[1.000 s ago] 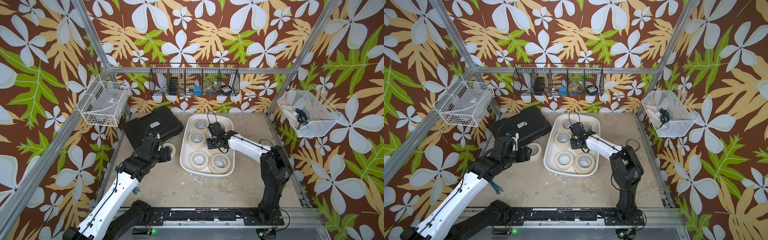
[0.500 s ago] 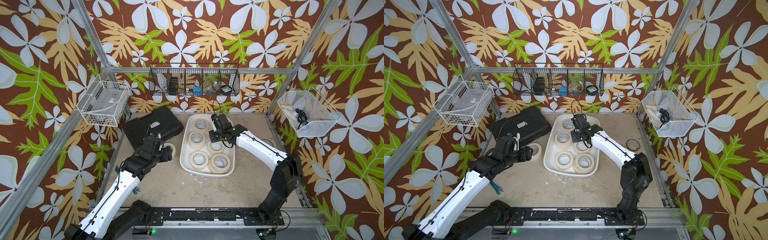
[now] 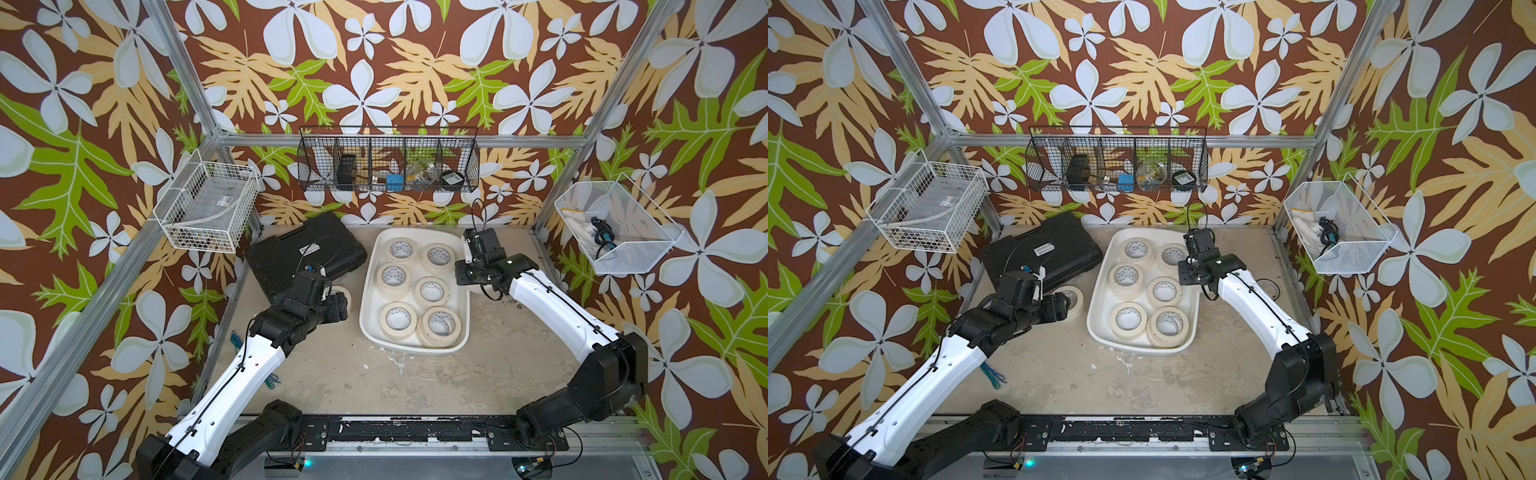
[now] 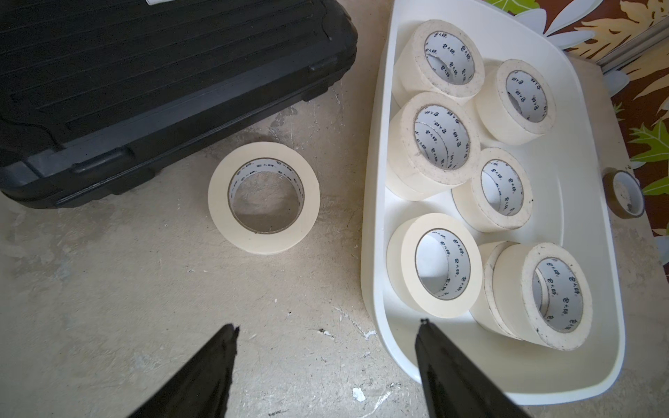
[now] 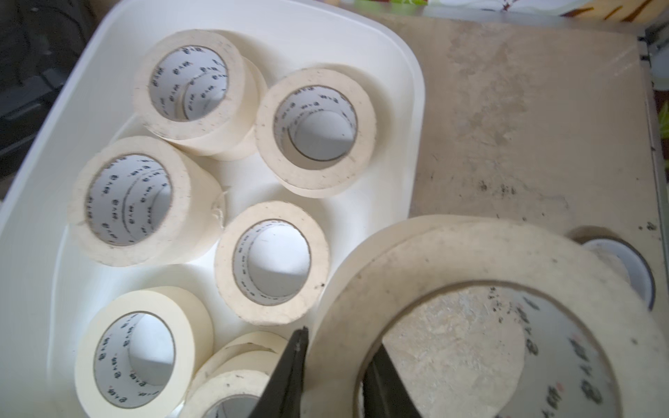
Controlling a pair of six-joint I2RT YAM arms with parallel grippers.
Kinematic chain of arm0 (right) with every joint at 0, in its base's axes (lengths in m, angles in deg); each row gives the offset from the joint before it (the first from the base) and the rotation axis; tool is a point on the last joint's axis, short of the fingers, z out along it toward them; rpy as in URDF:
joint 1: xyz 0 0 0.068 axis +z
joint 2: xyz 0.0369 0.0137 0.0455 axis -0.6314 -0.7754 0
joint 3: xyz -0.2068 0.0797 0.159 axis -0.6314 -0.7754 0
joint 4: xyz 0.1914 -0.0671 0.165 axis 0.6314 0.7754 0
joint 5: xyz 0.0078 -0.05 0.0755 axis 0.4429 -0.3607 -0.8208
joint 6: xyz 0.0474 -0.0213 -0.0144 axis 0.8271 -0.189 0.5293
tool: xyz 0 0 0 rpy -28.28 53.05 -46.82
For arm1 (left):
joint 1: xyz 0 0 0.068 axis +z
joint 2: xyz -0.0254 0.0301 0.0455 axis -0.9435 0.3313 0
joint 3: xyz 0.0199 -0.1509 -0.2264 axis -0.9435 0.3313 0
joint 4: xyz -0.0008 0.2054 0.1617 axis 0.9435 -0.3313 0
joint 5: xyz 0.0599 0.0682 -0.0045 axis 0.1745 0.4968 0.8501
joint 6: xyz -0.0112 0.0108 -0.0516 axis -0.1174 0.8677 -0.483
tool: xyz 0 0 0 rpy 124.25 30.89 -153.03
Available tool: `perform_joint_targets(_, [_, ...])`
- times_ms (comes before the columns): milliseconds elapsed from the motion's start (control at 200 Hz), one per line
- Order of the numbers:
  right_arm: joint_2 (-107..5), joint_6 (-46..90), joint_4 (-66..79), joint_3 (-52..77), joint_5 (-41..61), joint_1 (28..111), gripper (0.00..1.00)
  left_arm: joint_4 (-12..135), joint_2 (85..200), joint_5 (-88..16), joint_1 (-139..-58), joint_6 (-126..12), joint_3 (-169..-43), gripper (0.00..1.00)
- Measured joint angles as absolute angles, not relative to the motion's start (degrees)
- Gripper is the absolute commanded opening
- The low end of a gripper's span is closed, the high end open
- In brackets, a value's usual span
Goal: Take out the art tape in the storage box
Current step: Place the art tape at the center of the board.
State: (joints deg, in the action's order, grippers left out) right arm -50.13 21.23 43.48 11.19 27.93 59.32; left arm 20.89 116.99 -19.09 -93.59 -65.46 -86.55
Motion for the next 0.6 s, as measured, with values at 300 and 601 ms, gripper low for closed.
perform_joint_targets(300, [-48.5,21.0,39.8,1.8,25.4,52.7,0.17,21.3,117.5,-19.9,-93.6,-65.7,-86.0,0.81])
perform_joint_targets(601, [-53.7,21.3,34.2,-2.7,23.4,51.1,0.18,21.3,117.2,-20.7,-93.6,-65.9,-85.6,0.81])
